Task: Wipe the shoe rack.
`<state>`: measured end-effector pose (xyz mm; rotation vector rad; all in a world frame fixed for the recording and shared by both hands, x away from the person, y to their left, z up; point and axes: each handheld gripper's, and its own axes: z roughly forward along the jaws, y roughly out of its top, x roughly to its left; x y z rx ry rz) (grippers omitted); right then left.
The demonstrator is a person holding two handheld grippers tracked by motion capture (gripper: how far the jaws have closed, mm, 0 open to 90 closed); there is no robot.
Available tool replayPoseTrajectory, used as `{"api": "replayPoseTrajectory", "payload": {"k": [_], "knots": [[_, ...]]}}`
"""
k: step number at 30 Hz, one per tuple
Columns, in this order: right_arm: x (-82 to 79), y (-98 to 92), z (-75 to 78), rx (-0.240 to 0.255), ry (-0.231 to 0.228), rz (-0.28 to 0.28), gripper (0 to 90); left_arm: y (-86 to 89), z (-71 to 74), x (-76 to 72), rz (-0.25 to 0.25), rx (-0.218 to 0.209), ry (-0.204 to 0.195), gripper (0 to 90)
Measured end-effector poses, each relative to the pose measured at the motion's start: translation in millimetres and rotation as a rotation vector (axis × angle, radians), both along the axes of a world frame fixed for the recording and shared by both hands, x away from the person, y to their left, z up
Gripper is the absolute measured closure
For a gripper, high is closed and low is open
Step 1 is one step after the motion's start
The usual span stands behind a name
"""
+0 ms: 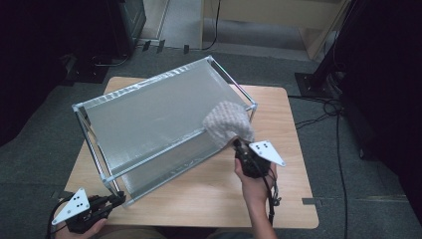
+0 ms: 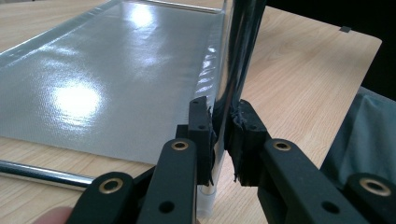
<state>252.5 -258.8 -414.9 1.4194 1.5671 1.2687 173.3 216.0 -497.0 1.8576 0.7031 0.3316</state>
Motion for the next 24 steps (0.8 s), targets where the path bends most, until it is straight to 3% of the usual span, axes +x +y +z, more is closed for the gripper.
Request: {"api": "replayPoseTrajectory", "payload": {"k": [4,7,14,19,21,24], "knots": [[7.5,-25.5,-13.4,0.036,0.05,-0.093,74.5,0.0,-0.5,0.3,-0.002,-0.007,0.001,80.3],[9.9,-30.2,-24.8,0.035,0.078,-0.109,74.5,0.2,-0.6,0.4,-0.003,-0.007,0.0,80.3],[18.4,-2.3,-57.8,-0.026,0.166,-0.038,74.4,-0.2,-0.7,-0.1,-0.002,-0.006,0.0,80.3],[33.2,18.4,-80.7,-0.123,0.246,0.012,74.1,0.2,-1.1,0.2,-0.005,-0.008,0.0,80.2],[37.4,26.6,-87.8,-0.17,0.256,0.013,73.9,0.3,-1.2,0.3,-0.006,-0.008,0.0,80.2],[42.0,34.9,-92.7,-0.177,0.257,0.027,73.9,0.3,-1.3,0.4,-0.007,-0.009,0.001,80.2]]}}
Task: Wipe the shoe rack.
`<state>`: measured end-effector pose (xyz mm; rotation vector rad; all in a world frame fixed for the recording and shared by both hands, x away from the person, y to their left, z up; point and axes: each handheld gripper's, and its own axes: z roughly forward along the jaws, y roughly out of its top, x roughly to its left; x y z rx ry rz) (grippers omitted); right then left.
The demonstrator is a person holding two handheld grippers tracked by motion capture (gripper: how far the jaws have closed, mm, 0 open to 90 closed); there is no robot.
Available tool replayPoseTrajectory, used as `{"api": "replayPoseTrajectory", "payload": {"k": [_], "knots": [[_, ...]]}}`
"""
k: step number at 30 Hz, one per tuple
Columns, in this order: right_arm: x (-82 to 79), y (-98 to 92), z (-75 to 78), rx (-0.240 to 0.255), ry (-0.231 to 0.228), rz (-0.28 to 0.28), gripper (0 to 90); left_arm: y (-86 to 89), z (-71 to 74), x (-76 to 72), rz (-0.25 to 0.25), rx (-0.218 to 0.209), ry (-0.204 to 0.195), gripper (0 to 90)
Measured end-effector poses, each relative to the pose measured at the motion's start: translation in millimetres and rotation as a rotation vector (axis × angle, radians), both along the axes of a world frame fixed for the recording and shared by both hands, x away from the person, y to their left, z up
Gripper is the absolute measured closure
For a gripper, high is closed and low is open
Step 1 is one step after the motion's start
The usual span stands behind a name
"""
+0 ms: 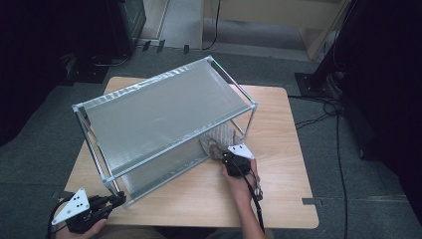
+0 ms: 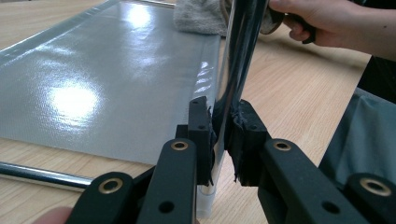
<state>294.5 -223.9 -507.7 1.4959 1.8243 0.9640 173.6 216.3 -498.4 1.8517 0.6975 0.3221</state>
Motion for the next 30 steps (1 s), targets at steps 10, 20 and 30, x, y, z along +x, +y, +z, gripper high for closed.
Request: {"api": "replayPoseTrajectory", "payload": {"k": [10,20,30], "knots": [[2.8,6.6,-10.1,-0.096,0.056,0.073,76.9,0.0,0.1,0.2,-0.003,0.005,-0.002,80.3],[-11.9,8.7,-8.1,-0.168,0.078,0.086,78.9,-0.4,-0.7,-0.4,-0.035,0.002,-0.003,80.4],[-22.6,-8.1,-5.8,-0.088,0.109,0.096,78.9,0.0,-0.4,-1.8,-0.052,0.009,-0.008,80.5]]}}
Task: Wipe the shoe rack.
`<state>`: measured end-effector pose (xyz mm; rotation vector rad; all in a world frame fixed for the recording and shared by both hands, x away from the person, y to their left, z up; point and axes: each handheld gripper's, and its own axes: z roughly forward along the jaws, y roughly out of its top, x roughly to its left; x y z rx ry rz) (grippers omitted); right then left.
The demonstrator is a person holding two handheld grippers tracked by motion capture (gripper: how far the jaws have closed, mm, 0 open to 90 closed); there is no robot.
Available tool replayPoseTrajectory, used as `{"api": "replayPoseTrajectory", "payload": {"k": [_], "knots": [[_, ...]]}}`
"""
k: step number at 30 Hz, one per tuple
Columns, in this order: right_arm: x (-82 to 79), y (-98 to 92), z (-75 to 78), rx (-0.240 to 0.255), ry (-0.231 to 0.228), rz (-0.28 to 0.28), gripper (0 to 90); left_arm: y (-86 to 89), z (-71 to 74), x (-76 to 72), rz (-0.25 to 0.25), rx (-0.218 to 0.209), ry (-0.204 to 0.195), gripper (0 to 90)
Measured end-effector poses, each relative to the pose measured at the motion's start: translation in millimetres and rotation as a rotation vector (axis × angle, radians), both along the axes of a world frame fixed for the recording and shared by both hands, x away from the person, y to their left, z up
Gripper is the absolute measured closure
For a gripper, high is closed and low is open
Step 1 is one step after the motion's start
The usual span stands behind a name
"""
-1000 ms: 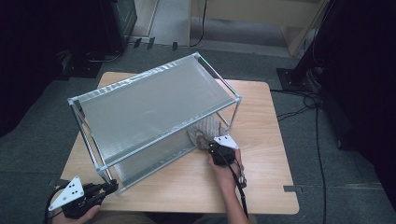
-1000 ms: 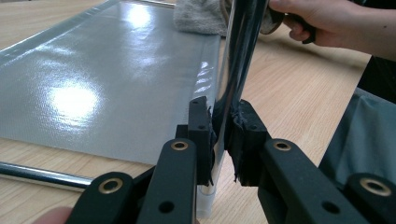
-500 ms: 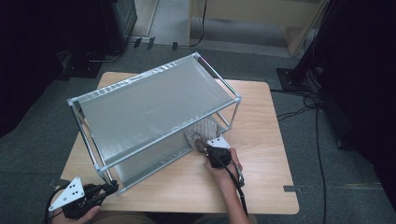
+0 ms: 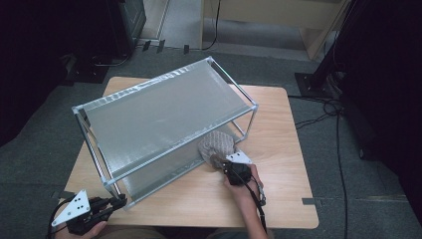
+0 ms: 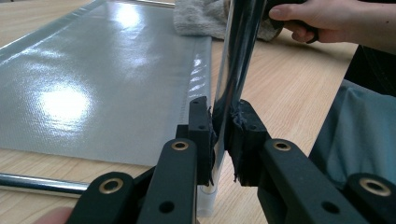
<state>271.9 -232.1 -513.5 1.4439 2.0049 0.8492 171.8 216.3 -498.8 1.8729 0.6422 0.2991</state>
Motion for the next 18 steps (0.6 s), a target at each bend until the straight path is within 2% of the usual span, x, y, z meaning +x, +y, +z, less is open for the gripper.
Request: {"api": "replayPoseTrajectory", "payload": {"k": [4,6,9,10,11,12,13,14,18], "knots": [[-6.9,-8.8,2.8,0.0,0.031,-0.005,78.9,2.2,-0.1,-0.7,-0.004,-0.001,0.003,80.5],[-10.6,-15.8,5.4,0.054,0.041,-0.015,78.5,2.7,-0.1,-0.7,-0.006,-0.001,0.004,80.4],[-16.7,-27.2,8.4,0.087,-0.001,-0.049,77.9,2.6,-0.2,-0.5,-0.006,-0.003,0.007,80.3],[-17.2,-34.7,12.8,0.117,-0.051,-0.084,77.5,2.8,-0.3,-0.2,-0.008,-0.003,0.008,80.3],[-17.2,-34.7,12.8,0.117,-0.051,-0.084,77.5,2.7,-0.6,0.1,-0.008,-0.006,0.009,80.3],[-13.4,-39.6,20.8,0.132,-0.108,-0.111,77.1,2.4,-0.6,0.3,-0.008,-0.006,0.009,80.2],[-13.4,-39.6,20.8,0.132,-0.108,-0.111,77.1,2.0,-0.7,0.4,-0.008,-0.007,0.009,80.2],[-10.3,-40.6,26.1,0.131,-0.13,-0.132,76.9,1.8,-0.7,0.4,-0.007,-0.007,0.01,80.3],[11.5,-37.8,44.2,0.141,-0.184,-0.191,76.1,1.9,-0.6,0.1,-0.005,-0.003,0.007,80.2]]}}
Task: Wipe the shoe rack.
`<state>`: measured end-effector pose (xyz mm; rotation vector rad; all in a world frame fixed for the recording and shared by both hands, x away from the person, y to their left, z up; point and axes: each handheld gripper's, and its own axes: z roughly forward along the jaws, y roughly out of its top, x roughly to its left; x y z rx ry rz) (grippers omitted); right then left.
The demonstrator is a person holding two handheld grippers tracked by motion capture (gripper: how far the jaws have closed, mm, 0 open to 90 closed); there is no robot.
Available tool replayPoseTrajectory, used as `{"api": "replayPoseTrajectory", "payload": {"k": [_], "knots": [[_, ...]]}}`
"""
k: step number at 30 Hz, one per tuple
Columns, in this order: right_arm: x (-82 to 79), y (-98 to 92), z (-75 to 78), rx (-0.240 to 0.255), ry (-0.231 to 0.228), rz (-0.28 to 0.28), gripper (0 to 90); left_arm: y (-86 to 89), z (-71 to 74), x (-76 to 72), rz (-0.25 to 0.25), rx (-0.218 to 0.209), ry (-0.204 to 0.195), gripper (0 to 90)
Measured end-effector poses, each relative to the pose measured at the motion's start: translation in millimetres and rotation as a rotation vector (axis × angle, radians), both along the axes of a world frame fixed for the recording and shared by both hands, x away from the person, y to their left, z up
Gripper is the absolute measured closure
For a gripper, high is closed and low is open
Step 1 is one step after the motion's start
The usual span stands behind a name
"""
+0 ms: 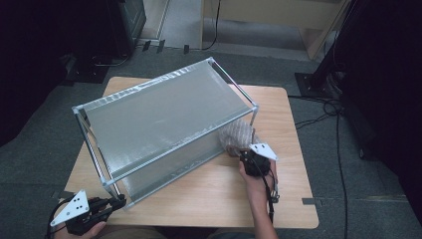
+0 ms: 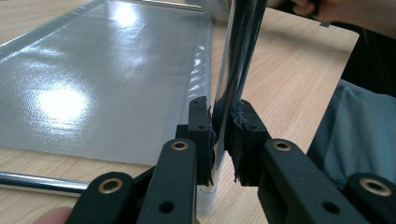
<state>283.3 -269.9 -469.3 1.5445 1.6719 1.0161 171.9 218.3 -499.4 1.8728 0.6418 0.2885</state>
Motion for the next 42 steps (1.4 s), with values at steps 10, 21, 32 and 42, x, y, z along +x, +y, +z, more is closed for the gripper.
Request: {"api": "replayPoseTrajectory", "payload": {"k": [10,21,32,42], "knots": [[39.9,37.5,-33.8,-0.082,0.112,0.068,74.6,-1.5,10.6,-7.6,0.014,-0.062,-0.023,72.1],[-11.3,122.1,-36.6,-0.073,0.102,0.344,74.7,-6.4,19.1,-9.7,0.051,-0.115,-0.024,75.9],[-70.3,210.7,-35.8,-0.044,0.097,0.676,73.2,-19.1,22.5,-14.0,0.051,-0.073,-0.043,80.0],[-60.8,204.2,-41.2,-0.134,0.07,0.74,73.9,-18.8,21.1,-14.2,0.032,-0.076,-0.05,80.1]]}}
